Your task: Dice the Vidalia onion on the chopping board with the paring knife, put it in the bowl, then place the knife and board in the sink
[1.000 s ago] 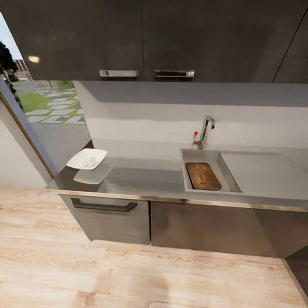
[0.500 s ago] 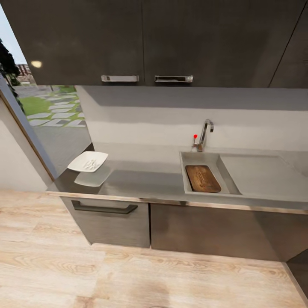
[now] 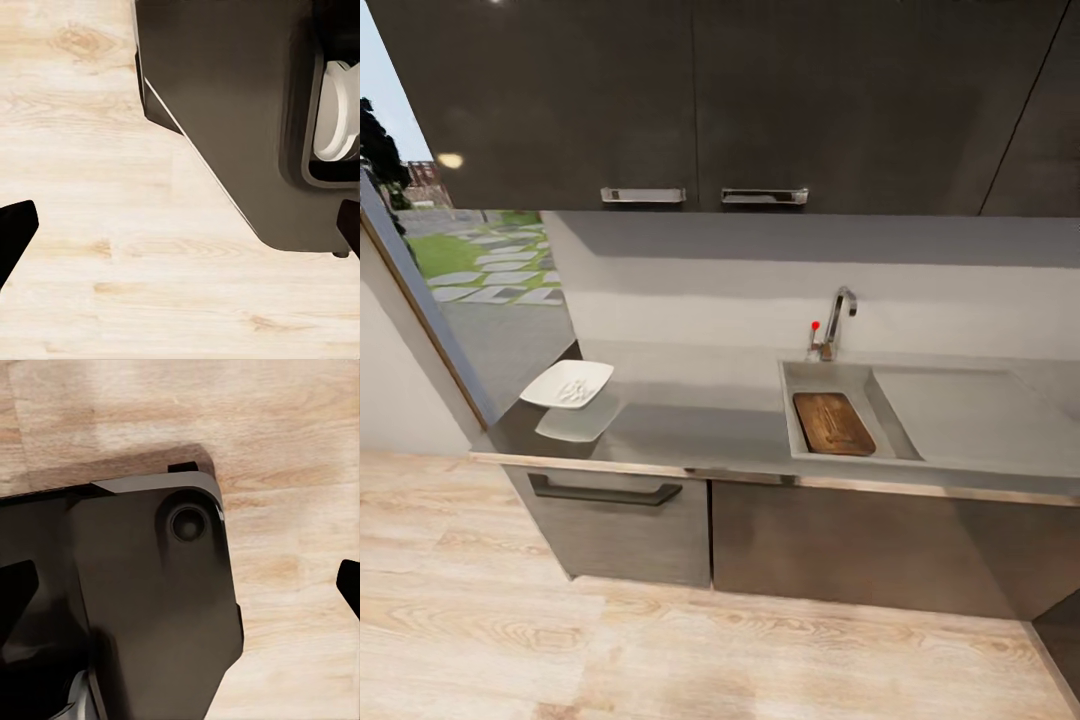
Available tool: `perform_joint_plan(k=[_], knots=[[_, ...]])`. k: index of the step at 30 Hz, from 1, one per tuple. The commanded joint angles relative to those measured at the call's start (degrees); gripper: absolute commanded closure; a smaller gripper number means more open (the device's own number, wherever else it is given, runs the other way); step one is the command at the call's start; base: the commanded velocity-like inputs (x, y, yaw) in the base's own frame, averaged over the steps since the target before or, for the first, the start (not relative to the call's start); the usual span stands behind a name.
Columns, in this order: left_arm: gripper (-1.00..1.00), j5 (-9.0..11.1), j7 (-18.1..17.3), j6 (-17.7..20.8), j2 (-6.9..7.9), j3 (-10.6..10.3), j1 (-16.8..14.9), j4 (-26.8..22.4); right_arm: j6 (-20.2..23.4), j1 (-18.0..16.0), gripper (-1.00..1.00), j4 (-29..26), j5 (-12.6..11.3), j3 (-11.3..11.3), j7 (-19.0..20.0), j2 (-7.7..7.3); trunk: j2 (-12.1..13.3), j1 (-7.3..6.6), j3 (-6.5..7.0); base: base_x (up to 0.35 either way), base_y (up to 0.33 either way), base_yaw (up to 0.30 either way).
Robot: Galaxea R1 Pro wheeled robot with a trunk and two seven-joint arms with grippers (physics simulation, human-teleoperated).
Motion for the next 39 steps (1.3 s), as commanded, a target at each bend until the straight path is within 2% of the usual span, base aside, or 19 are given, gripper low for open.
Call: perform_joint_plan(k=[1, 39], knots=[[-1.00, -0.6, 0.0, -0.1, 0.00, 0.3, 0.0, -0.1, -0.1, 0.0, -1.00, -0.1, -0.4, 0.5, -0.3, -0.01, -0.1, 0.03, 0.00, 0.000, 0.000, 0.000], [-1.00, -0.6, 0.0, -0.1, 0.00, 0.3, 0.0, -0.1, -0.2, 0.0, -1.00, -0.1, -0.4, 0.4, -0.4, 0.06, -0.1, 0.03, 3.44, 0.000, 0.000, -0.058]])
